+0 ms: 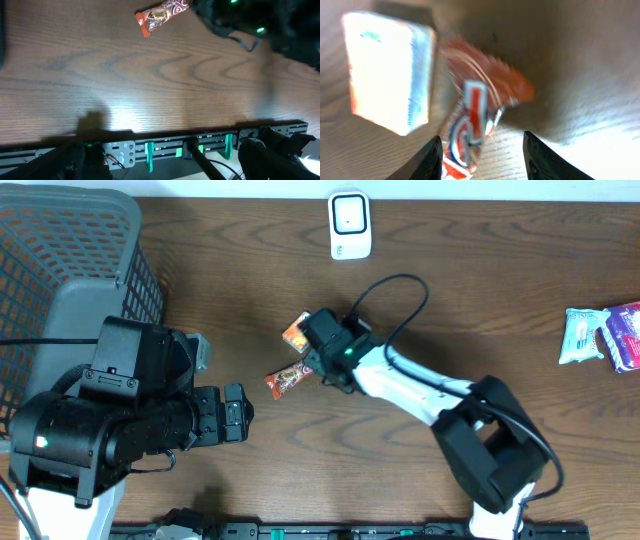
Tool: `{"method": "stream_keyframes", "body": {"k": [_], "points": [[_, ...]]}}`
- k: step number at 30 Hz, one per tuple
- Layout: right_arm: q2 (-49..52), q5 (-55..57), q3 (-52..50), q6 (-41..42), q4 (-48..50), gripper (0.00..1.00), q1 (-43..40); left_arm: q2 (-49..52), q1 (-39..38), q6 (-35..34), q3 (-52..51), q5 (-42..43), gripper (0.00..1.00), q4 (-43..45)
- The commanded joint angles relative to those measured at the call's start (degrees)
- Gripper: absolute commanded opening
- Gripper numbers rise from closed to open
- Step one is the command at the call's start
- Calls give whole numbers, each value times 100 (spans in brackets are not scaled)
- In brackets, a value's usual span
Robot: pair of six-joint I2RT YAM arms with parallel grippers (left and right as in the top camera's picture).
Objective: Scan the item barcode
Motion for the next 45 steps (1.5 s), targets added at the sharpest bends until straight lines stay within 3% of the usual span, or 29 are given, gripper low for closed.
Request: {"method": "stream_keyframes", "body": {"k": [1,9,22,29,40,45], "points": [[-616,-136,-24,-1290,-48,46,-232,-2,22,13,39,-37,98,-107],[-798,-1263,-26,-927,109,32,-188,-2,22,13,39,-37,98,-107],[136,-278,-26,1338,173,39,756,-2,22,13,39,-37,98,-109],[339,179,-26,1355,138,35,678,-2,22,13,39,-37,98,-107],[197,-352,-24,483,87,3,151,-2,22,13,39,-37,98,-107],[-15,-393,-24,120,-249,1,-170,-2,22,13,39,-37,98,-107]]}}
